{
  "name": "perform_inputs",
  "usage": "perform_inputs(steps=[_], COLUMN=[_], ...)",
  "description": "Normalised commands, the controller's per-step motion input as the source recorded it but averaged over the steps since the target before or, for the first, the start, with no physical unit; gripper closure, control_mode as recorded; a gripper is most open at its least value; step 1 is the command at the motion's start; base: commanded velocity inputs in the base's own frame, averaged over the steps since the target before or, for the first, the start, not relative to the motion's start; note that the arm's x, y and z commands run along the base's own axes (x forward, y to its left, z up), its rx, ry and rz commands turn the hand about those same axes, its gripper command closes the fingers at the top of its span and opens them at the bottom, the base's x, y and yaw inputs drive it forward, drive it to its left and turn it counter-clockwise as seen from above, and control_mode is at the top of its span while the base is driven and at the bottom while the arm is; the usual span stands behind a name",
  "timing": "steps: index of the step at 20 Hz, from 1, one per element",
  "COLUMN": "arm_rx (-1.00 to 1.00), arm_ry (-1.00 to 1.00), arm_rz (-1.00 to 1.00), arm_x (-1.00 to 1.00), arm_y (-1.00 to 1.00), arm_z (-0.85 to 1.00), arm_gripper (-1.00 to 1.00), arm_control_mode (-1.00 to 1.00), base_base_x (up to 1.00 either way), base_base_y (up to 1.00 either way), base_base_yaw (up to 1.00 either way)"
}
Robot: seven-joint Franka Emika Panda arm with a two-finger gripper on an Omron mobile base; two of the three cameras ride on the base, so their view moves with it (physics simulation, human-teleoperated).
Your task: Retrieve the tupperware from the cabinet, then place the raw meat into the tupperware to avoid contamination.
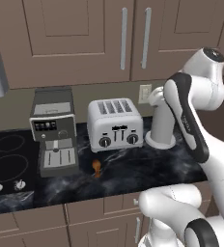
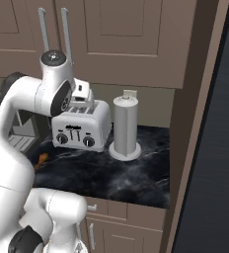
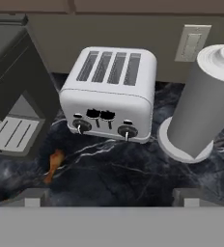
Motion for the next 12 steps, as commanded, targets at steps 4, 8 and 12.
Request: perform_inputs(steps=[4,8,12], arm_rx=[0.0,0.01,0.01], arm_ry=[-0.14,-0.16,-0.17], arm_rz=[0.02,0.02,0.01], arm_x=[-0.01,0.0,0.0], arm_y=[0.0,0.0,0.01], arm_z=[0.29,0.24,0.19], arm_gripper=[-1.0,-1.0,-1.0], arm_control_mode=[-1.0,-1.0,-1.0], base_base_x=[0.0,0.0,0.0], base_base_y=[0.0,0.0,0.0], base_base_yaw=[0.0,0.0,0.0])
